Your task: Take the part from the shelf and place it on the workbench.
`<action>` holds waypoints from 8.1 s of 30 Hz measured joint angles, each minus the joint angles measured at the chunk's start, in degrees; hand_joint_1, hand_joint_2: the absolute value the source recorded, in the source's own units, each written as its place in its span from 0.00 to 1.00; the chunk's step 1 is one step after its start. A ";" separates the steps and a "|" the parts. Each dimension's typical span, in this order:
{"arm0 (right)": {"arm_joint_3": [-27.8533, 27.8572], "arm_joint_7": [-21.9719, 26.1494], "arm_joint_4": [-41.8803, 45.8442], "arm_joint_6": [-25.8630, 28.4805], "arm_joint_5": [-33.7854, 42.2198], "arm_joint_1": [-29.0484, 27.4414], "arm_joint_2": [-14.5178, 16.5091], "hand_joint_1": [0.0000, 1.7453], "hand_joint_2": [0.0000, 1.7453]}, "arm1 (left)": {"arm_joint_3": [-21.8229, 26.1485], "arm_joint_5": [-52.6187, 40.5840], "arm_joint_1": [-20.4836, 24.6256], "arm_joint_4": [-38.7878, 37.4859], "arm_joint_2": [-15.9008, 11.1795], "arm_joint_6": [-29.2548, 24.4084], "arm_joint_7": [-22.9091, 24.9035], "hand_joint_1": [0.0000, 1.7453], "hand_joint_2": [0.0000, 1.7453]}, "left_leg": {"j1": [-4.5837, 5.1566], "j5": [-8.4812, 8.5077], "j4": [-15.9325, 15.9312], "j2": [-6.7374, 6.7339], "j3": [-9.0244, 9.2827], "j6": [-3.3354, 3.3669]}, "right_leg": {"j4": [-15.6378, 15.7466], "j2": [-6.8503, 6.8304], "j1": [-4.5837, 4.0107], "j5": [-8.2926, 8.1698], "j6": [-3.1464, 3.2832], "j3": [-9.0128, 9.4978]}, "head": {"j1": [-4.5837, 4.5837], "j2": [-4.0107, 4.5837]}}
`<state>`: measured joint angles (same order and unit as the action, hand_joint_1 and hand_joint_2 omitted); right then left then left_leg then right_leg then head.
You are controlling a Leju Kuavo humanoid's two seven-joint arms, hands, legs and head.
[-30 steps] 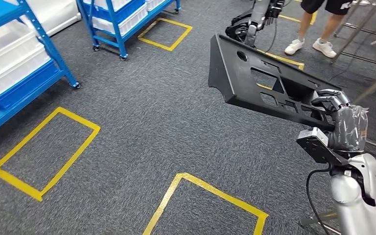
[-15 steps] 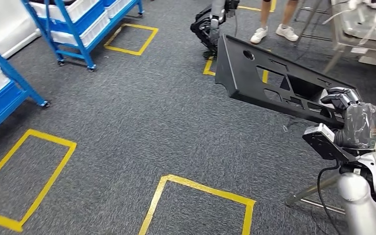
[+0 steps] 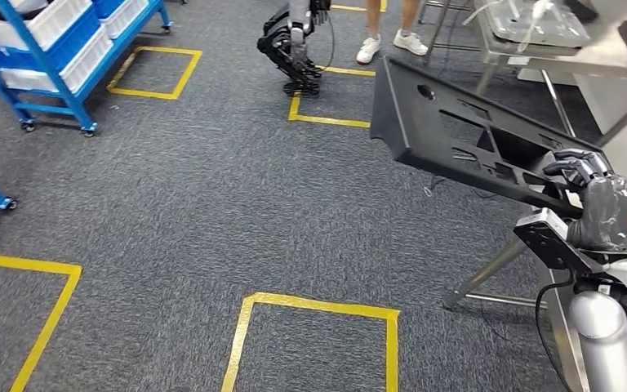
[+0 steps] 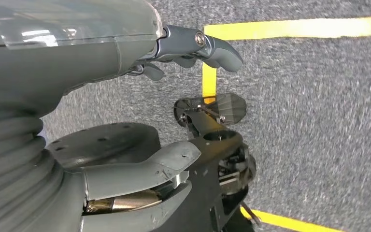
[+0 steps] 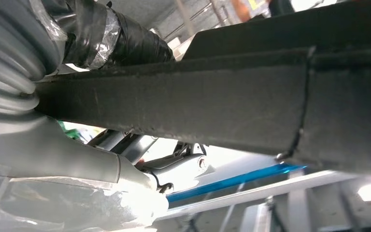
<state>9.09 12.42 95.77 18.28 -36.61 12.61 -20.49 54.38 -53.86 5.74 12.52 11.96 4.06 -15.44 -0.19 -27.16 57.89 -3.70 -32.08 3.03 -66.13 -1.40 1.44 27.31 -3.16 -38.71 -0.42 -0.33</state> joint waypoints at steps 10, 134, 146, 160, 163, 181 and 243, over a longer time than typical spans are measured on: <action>1.65 0.25 1.35 1.48 -1.06 -1.35 1.49 1.00 0.00 | 0.00 -0.38 0.40 -0.04 0.11 -0.06 -0.37 0.00 1.00 | 0.09 -6.49 8.97 2.63 -2.89 -2.48 | 7.92 1.53 -0.27 -2.55 3.27 3.64 | 0.05 0.00; 9.44 -8.75 -18.43 -4.90 -15.27 -3.26 -10.08 1.00 0.00 | -0.32 -4.91 0.88 -0.20 0.10 -0.04 -9.90 0.00 1.00 | 0.13 -7.01 14.74 3.51 -7.24 -2.17 | 7.21 1.45 -0.10 -1.36 3.22 4.09 | -0.13 0.00; 8.72 -9.01 -18.19 -5.72 -13.20 -3.66 -9.95 1.00 0.00 | -1.26 -6.26 1.04 -0.20 0.26 -2.03 -13.43 0.00 1.00 | 0.72 1.24 -0.29 3.66 -0.77 0.44 | 4.30 1.61 -0.13 0.59 1.23 2.86 | -0.17 0.00; 8.68 -9.57 -18.44 -7.55 -11.90 -1.64 -12.56 1.00 0.00 | -2.45 -6.23 1.21 -0.26 0.54 -1.26 -14.97 0.00 1.00 | 0.50 -0.15 1.56 3.64 -1.37 -1.58 | 7.05 1.40 0.14 -1.35 2.11 4.02 | -0.15 0.00; 8.70 -9.58 -18.07 -7.13 -11.71 -2.24 -12.62 0.75 0.00 | -2.45 -6.09 1.21 -0.27 0.54 -1.41 -14.93 0.00 1.00 | 0.41 -4.88 9.80 3.68 -5.03 -2.03 | 7.25 1.36 0.12 -1.45 3.08 4.07 | -0.13 0.00; 8.92 -9.58 -18.28 -6.93 -11.83 -2.52 -12.61 0.00 0.00 | -1.99 -4.90 1.15 -0.31 0.49 -0.75 -10.99 0.00 1.00 | 0.71 1.36 -0.35 3.64 -0.60 0.84 | -7.25 1.50 0.14 5.25 0.31 -2.59 | -0.20 0.00; 14.02 -1.91 6.13 2.57 -3.57 -17.38 -0.23 0.00 0.00 | 1.72 -2.29 0.48 -0.31 0.43 -1.79 -10.46 0.00 1.00 | 0.50 0.75 -0.24 3.71 -0.04 0.65 | -7.47 1.44 -0.05 5.96 0.60 -1.73 | -0.14 0.00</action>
<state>23.11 10.51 101.90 20.85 -40.18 -4.77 -20.72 56.10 -56.15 6.22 12.22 12.39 2.27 -25.90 0.30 -26.40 57.66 0.01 -32.12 3.68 -73.61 0.04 1.39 33.28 -2.56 -40.44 -0.56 -0.33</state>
